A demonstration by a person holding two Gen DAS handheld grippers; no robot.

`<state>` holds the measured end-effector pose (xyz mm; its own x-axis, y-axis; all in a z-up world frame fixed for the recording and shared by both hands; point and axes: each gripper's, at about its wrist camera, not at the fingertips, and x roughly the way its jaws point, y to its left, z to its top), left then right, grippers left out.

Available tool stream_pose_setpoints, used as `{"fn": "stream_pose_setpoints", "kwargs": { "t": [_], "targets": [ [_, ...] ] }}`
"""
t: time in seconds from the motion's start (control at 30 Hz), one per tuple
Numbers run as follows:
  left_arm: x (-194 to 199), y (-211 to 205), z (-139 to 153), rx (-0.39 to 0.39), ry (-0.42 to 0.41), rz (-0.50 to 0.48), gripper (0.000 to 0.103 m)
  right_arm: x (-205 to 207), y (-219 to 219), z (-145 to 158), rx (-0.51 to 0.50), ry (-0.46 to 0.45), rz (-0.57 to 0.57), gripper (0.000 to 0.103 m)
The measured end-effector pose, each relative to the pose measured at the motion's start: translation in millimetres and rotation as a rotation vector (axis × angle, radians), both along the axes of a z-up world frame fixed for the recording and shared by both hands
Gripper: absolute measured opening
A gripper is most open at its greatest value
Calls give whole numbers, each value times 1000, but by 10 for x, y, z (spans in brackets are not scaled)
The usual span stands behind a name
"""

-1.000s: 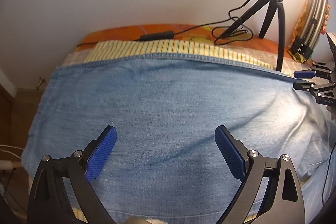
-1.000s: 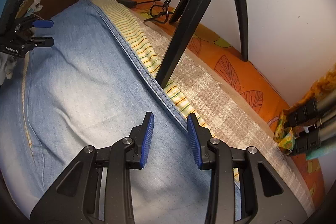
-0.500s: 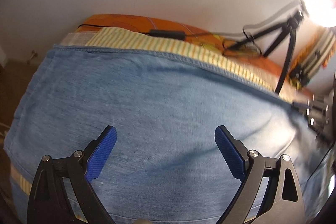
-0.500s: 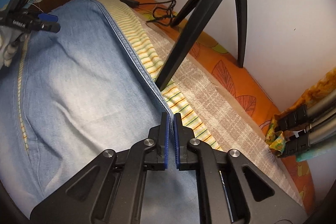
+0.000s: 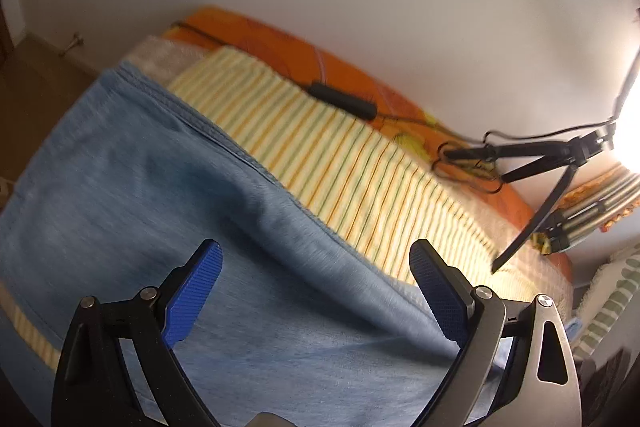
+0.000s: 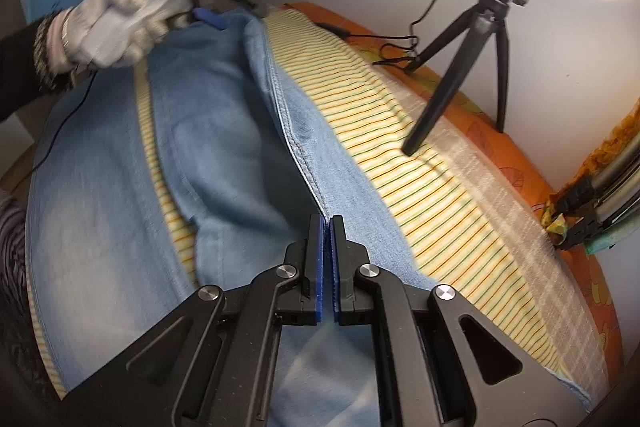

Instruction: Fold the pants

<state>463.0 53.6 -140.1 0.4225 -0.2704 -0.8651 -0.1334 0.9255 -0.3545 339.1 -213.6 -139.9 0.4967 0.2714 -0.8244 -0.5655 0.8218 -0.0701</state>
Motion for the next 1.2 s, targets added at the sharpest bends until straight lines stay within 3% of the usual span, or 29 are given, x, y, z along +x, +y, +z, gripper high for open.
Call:
{"fn": "stream_pose_setpoints", "kwargs": {
  "t": [0.17, 0.27, 0.37, 0.43, 0.5, 0.57, 0.7, 0.73, 0.87, 1.0, 1.07, 1.1, 1.13, 1.2],
  "targets": [
    [28, -65, -276, 28, 80, 34, 95, -112, 49, 1, 13, -7, 22, 4],
    [-12, -14, -295, 14, 49, 91, 85, -88, -8, 37, 37, -10, 2, 4],
    [-70, -7, -275, 53, 25, 113, 58, -40, -57, 43, 34, -19, -10, 4],
    [-87, 4, -281, 57, 8, 102, 26, 6, -86, 41, 20, -25, -38, 4],
    [-120, -2, -302, 73, -10, 89, 20, 46, -118, 39, 2, -42, -51, 4],
    [-154, 4, -295, 93, -29, 74, 16, 98, -145, 18, -35, -46, -34, 11],
    [-187, 35, -301, 82, -51, 64, 13, 233, -276, -68, -127, -24, -43, 64],
    [-187, 47, -302, 77, -53, 61, 13, 276, -329, -93, -141, -12, -43, 65],
    [-168, 47, -302, 80, -62, 50, 13, 468, -494, -193, -199, -14, -76, 65],
    [-181, 45, -306, 84, -72, 41, 12, 643, -557, -356, -202, 45, -57, 65],
    [-193, 58, -292, 82, -82, 35, 10, 644, -516, -416, -216, 63, -34, 50],
    [-197, 61, -284, 81, -85, 33, 10, 633, -506, -407, -197, 74, -31, 26],
    [-206, 60, -263, 81, -91, 33, 9, 606, -496, -378, -179, 83, -40, 14],
    [-244, 66, -206, 70, -110, 41, 8, 507, -467, -294, -181, 46, -52, 9]
  ]
}}
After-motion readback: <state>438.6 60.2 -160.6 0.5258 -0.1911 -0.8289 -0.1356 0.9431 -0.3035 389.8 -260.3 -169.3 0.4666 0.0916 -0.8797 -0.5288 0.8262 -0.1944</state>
